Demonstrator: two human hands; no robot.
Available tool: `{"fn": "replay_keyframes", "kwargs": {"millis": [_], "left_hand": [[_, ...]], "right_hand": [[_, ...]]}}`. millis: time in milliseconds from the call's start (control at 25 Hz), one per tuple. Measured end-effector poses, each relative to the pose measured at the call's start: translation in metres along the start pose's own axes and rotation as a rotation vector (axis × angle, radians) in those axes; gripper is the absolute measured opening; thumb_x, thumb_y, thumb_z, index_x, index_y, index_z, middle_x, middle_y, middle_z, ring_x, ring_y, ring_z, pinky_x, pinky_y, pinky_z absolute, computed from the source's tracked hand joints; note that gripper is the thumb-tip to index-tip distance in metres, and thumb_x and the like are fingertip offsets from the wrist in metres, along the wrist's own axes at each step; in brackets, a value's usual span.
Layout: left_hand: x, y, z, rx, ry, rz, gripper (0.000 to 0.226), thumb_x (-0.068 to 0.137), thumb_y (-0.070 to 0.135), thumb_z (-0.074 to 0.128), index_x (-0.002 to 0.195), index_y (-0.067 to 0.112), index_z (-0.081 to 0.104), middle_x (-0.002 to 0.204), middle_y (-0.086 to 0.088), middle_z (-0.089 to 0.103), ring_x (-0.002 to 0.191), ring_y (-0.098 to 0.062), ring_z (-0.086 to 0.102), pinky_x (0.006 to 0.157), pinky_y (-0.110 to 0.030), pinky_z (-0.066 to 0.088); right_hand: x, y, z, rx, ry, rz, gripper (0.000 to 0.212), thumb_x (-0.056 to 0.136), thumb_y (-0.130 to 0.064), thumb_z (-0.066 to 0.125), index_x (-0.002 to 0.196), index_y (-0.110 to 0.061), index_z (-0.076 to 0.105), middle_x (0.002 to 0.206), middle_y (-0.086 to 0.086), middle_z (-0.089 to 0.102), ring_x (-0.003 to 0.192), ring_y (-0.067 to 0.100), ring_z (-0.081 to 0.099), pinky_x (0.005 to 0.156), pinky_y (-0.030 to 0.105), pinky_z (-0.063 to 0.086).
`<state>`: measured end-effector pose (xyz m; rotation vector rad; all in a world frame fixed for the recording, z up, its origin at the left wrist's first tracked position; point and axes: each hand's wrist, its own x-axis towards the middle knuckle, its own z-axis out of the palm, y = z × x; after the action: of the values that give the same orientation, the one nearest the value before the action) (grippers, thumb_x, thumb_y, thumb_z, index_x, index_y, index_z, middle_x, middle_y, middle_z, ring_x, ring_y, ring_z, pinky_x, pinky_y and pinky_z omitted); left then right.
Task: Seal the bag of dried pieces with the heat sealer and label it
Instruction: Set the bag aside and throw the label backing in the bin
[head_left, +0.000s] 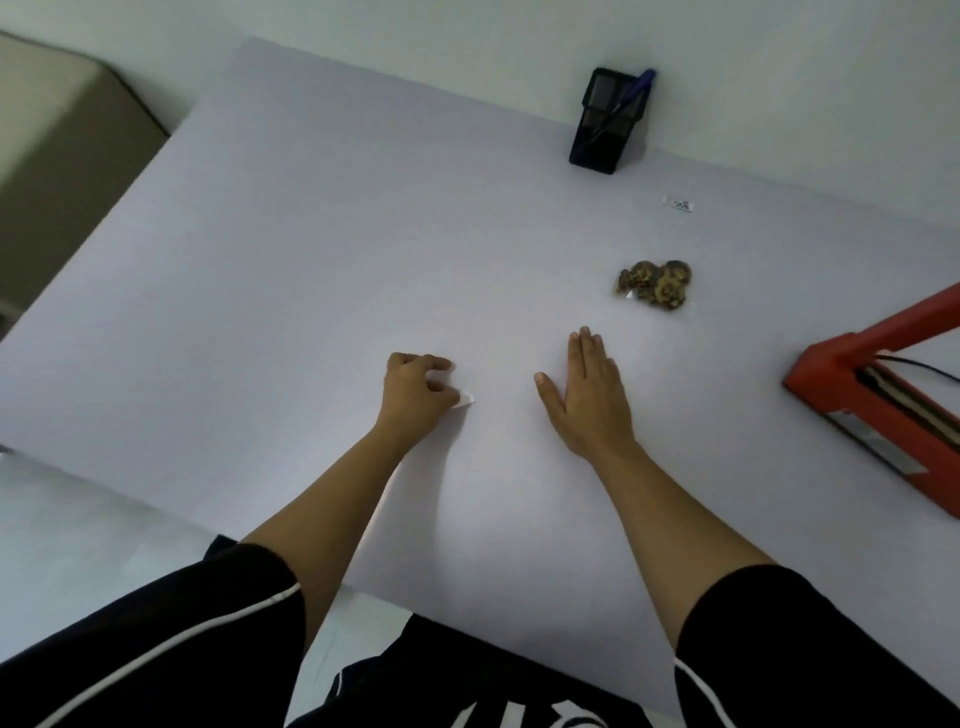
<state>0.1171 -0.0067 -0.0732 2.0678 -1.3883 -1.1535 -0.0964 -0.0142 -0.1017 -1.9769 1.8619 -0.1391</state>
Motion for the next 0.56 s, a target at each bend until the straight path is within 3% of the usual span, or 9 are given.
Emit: {"fn": "replay_keyframes", "kwargs": {"millis": [120,320,400,560], "left_hand": [[-0.025,-0.021,-0.007,-0.030,0.076,-0.095,0.033,0.084,0.020,0.064,0.115,0.011,0.062,0.116,-0.007,0.057,0.092,-0.016,0.054,0.084,-0.023,0.041],[-0.072,-0.057,-0.029,-0.221,0.187,-0.243,0.012,0.086,0.017,0.059,0.096,0.015,0.064,0.087,-0.005,0.067,0.081,-0.018,0.061,0.058,-0.021,0.042],[-0.090,-0.067,-0.036,-0.319,0.260,-0.253,0.016,0.088,0.017,0.057,0.103,0.014,0.064,0.085,-0.002,0.066,0.075,-0.017,0.062,0.062,-0.023,0.046],[-0.148,-0.110,-0.065,-0.420,0.567,-0.322,0.027,0.093,0.022,0.052,0.116,0.011,0.061,0.084,-0.004,0.066,0.074,-0.015,0.060,0.079,-0.027,0.048]], "right_hand": [[-0.015,-0.026,0.007,0.012,-0.066,-0.088,0.070,0.096,-0.047,0.030,0.147,-0.007,0.006,0.158,0.010,0.002,0.146,0.021,-0.001,0.117,0.035,0.001],[-0.051,-0.071,0.027,0.037,-0.145,-0.272,0.067,0.097,-0.045,0.029,0.147,-0.008,0.005,0.158,0.008,0.001,0.146,0.019,-0.002,0.118,0.033,0.000],[-0.064,-0.087,0.035,0.055,-0.166,-0.319,0.067,0.097,-0.045,0.028,0.148,-0.009,0.005,0.158,0.007,0.001,0.146,0.018,-0.001,0.117,0.033,0.000],[-0.106,-0.145,0.059,0.070,-0.229,-0.468,0.065,0.097,-0.044,0.027,0.148,-0.010,0.006,0.158,0.007,0.004,0.145,0.018,0.002,0.117,0.032,0.002]]}}
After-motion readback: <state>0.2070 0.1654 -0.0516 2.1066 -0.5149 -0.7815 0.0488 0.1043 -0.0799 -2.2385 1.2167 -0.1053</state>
